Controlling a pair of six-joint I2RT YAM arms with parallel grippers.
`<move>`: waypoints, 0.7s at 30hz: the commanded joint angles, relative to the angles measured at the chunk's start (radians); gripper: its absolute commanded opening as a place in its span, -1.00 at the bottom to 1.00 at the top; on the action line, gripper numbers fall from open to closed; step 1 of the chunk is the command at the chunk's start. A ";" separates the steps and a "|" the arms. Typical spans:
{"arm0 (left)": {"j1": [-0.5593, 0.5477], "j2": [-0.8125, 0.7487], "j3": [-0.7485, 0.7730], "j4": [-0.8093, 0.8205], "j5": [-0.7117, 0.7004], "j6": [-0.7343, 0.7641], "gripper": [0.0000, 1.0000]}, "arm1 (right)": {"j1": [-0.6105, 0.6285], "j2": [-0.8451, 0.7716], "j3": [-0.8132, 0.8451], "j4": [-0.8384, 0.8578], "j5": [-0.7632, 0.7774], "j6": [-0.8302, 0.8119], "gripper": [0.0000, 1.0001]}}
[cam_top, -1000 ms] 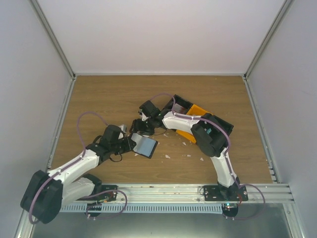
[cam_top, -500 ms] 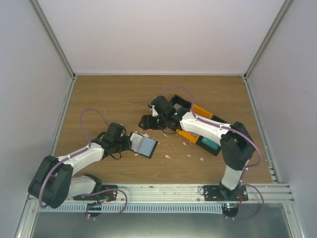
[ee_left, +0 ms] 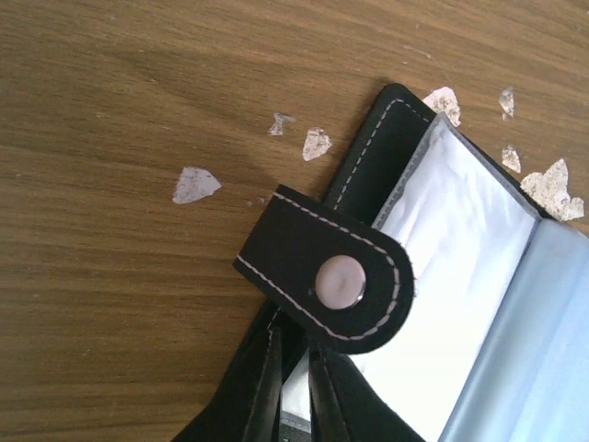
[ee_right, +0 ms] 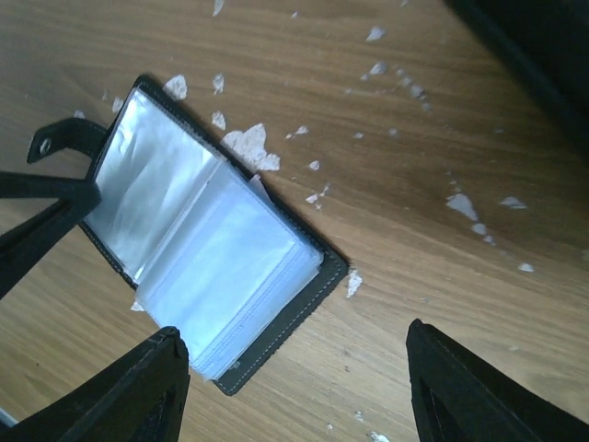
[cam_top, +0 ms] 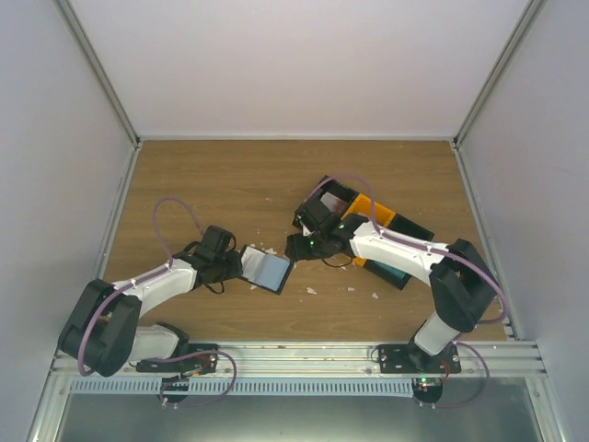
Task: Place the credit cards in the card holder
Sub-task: Open the card holder at the center of the board.
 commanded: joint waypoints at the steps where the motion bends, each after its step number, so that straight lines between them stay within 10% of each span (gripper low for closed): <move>1: -0.020 0.018 -0.040 -0.050 0.042 -0.019 -0.76 | -0.018 -0.057 -0.005 -0.055 0.118 -0.012 0.29; 15: -0.060 -0.077 -0.102 -0.038 0.171 -0.123 -0.78 | -0.233 -0.176 0.003 -0.123 0.150 -0.248 0.28; 21: -0.061 -0.161 -0.002 -0.098 0.097 -0.061 -0.42 | -0.314 -0.224 0.036 -0.166 0.094 -0.399 0.29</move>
